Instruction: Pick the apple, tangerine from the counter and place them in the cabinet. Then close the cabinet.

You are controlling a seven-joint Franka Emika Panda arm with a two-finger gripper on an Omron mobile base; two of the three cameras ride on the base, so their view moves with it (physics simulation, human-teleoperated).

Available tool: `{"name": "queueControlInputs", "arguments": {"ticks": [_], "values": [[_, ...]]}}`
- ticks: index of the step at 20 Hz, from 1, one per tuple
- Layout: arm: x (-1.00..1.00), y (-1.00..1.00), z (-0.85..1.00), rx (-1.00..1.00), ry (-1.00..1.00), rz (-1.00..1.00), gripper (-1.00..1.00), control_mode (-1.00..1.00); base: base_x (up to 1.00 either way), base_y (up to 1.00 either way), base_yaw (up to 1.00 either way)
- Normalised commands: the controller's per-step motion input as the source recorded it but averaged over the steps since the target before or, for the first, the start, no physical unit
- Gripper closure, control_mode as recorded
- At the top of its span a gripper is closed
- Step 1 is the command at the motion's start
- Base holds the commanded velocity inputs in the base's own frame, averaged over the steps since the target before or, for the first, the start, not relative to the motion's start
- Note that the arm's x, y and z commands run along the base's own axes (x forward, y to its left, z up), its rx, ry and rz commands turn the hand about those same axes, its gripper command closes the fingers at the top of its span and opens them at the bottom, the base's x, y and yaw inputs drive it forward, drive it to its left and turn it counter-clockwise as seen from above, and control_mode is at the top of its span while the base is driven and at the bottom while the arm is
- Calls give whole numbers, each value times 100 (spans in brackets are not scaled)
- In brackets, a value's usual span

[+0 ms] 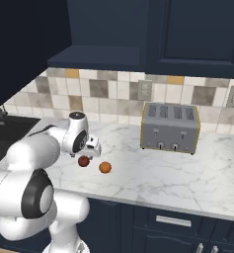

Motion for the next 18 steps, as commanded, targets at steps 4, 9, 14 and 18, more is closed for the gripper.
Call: {"name": "queueControlInputs", "arguments": {"ticks": [4,9,14,18], "values": [[19,5,-39,0,0,0,-100,-100,0,0,0],[13,2,-33,0,0,0,-100,-100,0,0,0],[12,1,-33,0,3,0,100,-100,0,0,0],[3,2,-7,-4,2,0,100,-100,0,0,0]]}}
